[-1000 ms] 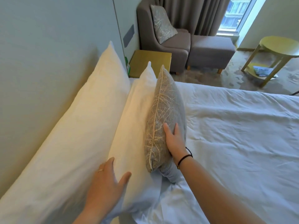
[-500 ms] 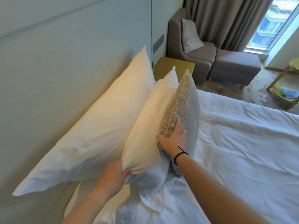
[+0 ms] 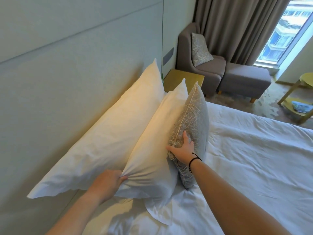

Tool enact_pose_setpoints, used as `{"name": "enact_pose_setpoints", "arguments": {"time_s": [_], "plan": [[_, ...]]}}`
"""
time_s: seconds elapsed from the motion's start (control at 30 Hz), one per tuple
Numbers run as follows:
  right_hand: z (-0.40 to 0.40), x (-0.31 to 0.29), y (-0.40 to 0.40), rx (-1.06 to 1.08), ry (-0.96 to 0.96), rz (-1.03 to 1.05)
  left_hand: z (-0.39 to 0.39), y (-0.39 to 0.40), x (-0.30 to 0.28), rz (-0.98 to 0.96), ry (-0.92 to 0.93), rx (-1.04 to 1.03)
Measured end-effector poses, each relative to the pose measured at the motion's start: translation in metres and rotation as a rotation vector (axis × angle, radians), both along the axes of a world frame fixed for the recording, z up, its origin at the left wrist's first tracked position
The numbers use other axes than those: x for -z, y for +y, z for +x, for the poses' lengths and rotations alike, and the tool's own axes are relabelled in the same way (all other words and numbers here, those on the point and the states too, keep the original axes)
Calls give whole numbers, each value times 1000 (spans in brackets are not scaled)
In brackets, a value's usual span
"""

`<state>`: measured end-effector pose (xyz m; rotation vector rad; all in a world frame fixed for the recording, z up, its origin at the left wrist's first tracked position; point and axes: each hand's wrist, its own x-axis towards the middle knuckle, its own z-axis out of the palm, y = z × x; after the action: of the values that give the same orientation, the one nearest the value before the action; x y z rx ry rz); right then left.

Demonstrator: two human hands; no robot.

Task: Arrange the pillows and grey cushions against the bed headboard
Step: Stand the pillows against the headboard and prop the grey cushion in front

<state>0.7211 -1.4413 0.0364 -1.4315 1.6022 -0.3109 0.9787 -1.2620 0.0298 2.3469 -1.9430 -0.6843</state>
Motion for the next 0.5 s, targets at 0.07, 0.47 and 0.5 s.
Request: {"name": "enact_pose_setpoints", "arguments": {"time_s": [0.07, 0.47, 0.5], "plan": [[-10, -4, 1, -17, -68, 9, -1, 2, -2, 3, -7, 9], [-60, 19, 42, -15, -359, -38, -44, 15, -12, -148, 25, -249], [-63, 20, 45, -9, -372, -25, -52, 14, -12, -138, 33, -273]]}}
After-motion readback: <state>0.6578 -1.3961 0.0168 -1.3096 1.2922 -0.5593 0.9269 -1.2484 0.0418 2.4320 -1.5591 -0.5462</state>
